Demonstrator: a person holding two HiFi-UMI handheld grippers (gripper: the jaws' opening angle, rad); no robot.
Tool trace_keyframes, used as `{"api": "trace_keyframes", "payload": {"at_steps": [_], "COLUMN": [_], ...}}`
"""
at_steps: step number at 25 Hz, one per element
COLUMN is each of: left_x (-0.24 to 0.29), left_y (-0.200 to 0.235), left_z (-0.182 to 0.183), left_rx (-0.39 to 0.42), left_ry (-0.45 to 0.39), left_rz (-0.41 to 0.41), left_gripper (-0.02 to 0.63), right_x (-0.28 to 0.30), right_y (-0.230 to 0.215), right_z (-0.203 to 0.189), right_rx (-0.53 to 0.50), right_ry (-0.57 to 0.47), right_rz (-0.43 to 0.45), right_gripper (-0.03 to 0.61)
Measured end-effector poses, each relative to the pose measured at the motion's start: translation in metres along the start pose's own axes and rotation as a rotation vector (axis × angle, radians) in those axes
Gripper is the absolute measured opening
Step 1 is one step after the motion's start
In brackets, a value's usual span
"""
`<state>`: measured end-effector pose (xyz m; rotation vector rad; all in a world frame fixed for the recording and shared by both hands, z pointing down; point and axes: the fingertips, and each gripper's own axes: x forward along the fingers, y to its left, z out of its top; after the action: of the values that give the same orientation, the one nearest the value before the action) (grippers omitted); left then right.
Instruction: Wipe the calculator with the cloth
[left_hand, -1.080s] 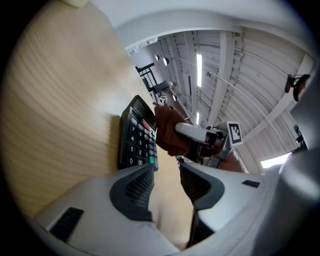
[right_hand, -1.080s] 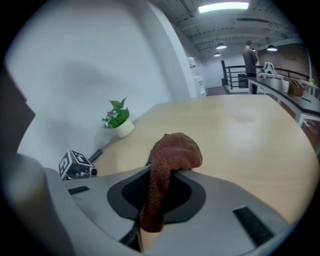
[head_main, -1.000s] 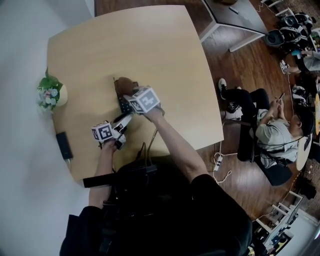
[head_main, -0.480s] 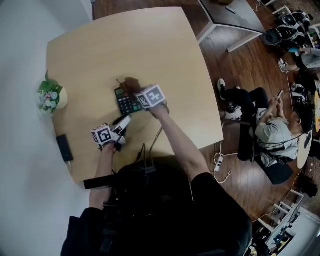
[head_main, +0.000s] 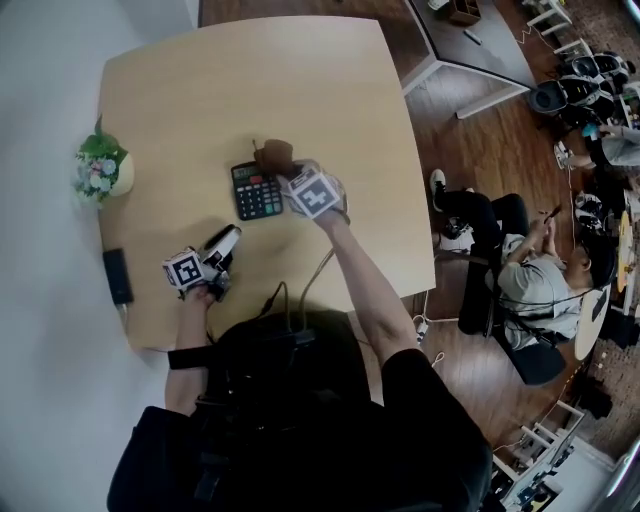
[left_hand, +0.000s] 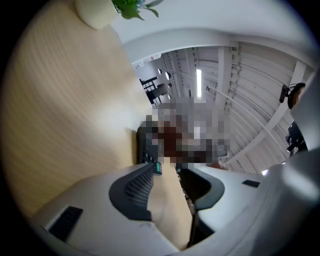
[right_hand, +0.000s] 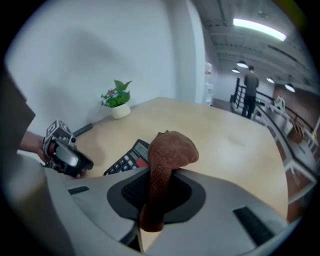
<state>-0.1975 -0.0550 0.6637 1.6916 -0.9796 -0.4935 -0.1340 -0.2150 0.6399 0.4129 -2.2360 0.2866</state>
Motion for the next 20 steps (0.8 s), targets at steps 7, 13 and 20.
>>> {"api": "trace_keyframes", "payload": {"at_steps": [7, 13, 20], "left_x": [-0.027, -0.032, -0.030], "left_y": [0.015, 0.021, 0.018], "left_z": [0.018, 0.021, 0.021], "left_rx": [-0.112, -0.148, -0.161], "left_ry": [-0.147, -0.156, -0.166], "left_rz": [-0.006, -0.009, -0.042], "left_gripper": [0.167, 0.167, 0.167], "right_x": [0.057, 0.057, 0.041], "right_y": [0.050, 0.092, 0.132], "right_z": [0.019, -0.018, -0.065], "right_rx": [-0.527, -0.717, -0.783], "right_ry": [0.136, 0.240, 0.316], "right_rz": [0.000, 0.037, 0.135], "right_gripper": [0.057, 0.057, 0.057]}}
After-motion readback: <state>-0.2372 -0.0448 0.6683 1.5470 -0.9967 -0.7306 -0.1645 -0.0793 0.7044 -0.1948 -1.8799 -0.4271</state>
